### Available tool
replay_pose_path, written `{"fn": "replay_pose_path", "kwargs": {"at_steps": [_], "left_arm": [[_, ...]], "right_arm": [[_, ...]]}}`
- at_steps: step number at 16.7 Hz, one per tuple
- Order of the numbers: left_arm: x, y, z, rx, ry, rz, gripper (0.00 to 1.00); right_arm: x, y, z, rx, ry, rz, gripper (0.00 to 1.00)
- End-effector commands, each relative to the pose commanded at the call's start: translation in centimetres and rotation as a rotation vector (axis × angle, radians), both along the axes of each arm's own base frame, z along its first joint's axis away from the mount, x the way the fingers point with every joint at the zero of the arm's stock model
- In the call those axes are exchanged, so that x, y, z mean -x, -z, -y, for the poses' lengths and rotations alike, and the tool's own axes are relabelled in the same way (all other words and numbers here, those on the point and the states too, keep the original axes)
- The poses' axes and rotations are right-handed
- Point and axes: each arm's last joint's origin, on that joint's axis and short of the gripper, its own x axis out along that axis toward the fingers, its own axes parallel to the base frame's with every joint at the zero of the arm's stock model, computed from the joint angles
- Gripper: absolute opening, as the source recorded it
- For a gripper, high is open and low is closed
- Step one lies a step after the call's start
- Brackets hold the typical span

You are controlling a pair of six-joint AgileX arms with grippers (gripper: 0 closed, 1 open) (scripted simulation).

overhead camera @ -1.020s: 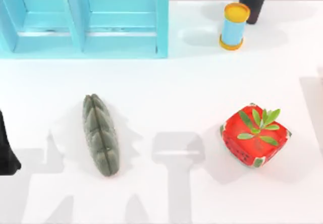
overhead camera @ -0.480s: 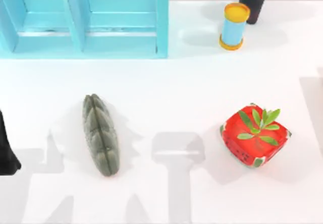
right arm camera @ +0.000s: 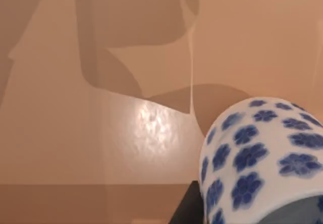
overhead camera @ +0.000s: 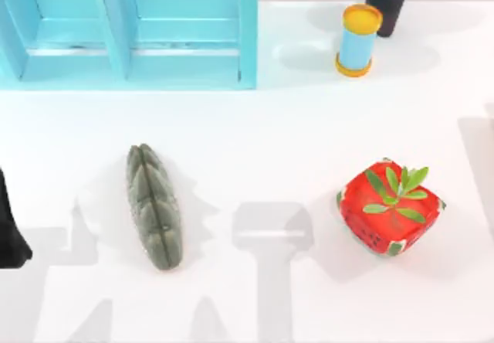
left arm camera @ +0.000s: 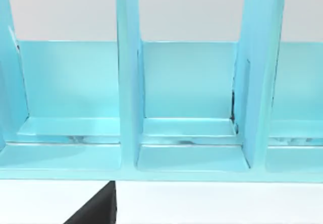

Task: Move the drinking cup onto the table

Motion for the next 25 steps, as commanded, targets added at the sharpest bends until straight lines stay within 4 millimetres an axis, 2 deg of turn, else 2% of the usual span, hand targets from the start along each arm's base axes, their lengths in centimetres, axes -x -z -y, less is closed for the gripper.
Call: {"fn": "replay_pose_path", "kwargs": {"at_steps": [2, 4, 7, 9, 11, 15, 17, 19, 22, 25], "left_arm": [[0.0, 0.0, 0.0, 0.000, 0.000, 0.000, 1.00], [0.0, 0.0, 0.0, 0.000, 0.000, 0.000, 1.00], [0.0, 0.0, 0.0, 0.000, 0.000, 0.000, 1.00], [0.0, 0.0, 0.0, 0.000, 0.000, 0.000, 1.00], [0.0, 0.0, 0.0, 0.000, 0.000, 0.000, 1.00], [0.0, 0.0, 0.0, 0.000, 0.000, 0.000, 1.00], [0.0, 0.0, 0.0, 0.000, 0.000, 0.000, 1.00], [0.0, 0.0, 0.0, 0.000, 0.000, 0.000, 1.00], [0.0, 0.0, 0.0, 0.000, 0.000, 0.000, 1.00], [0.0, 0.0, 0.0, 0.000, 0.000, 0.000, 1.00]], "right_arm": [[-0.6, -1.6, -1.3, 0.005, -0.005, 0.007, 0.00], [-1.0, -3.6, -3.5, -0.002, -0.009, -0.002, 0.00], [-0.6, -6.9, -7.3, -0.015, 0.000, -0.029, 0.00], [-0.1, -8.7, -9.0, -0.008, 0.001, -0.015, 0.00], [0.1, -9.5, -9.7, -0.004, 0.002, -0.005, 0.00], [0.1, -9.3, -9.6, -0.006, 0.007, -0.009, 0.00], [-0.6, -9.9, -10.1, 0.013, 0.007, 0.007, 0.00], [-2.1, -11.2, -11.4, 0.045, 0.008, 0.044, 0.00], [-5.1, -13.5, -15.8, 0.074, 0.007, 0.115, 0.00], [-7.3, -14.8, -23.2, 0.051, -0.009, 0.158, 0.00]]}}
